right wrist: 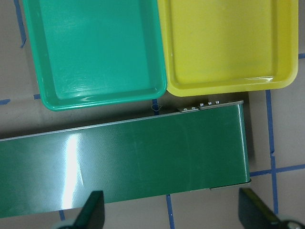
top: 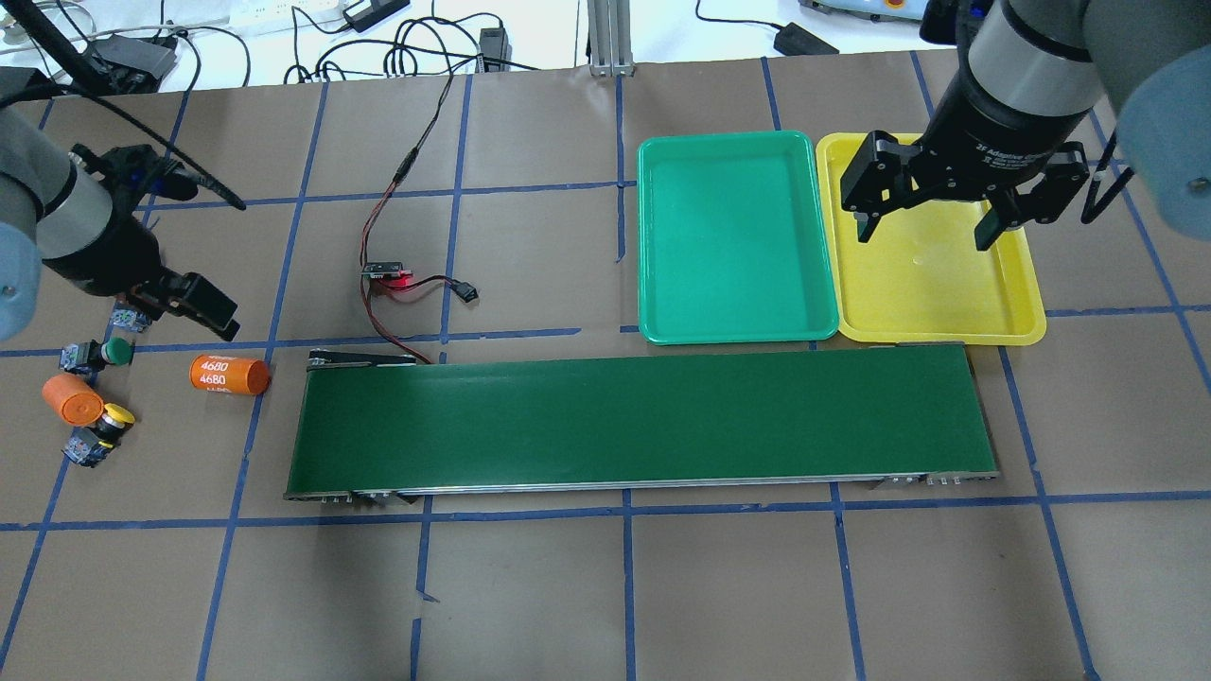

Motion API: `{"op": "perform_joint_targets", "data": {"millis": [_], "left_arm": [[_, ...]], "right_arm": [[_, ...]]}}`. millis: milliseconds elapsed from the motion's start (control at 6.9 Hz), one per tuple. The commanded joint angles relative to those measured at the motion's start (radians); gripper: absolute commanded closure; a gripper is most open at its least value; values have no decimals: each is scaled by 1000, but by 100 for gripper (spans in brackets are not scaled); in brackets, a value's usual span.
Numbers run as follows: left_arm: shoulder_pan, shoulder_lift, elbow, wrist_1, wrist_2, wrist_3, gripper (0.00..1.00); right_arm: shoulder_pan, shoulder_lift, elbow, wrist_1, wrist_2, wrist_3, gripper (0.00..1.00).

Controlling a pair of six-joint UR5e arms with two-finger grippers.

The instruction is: Sort buttons by color to trays

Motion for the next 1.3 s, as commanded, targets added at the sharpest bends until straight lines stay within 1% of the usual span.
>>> {"op": "perform_joint_targets", "data": {"millis": [0, 145, 290, 580, 1014, 1159], "left_arm": [[80, -29, -90, 104, 9, 423, 0], [80, -60, -89, 150, 12, 587, 0], [80, -88, -95, 197, 21, 746, 2], [80, -132, -104, 243, 21, 782, 2], [78, -256, -105, 390, 17, 802, 2], [77, -276, -98, 417, 12, 805, 2]], "right_arm": [[0, 0, 0, -1, -1, 0, 0], [0, 0, 0, -1, -1, 0, 0], [0, 0, 0, -2, 0, 0, 0], [0, 0, 0, -5, 0, 0, 0], [0, 0, 0, 3, -1, 0, 0], [0, 0, 0, 1, -1, 0, 0]]}}
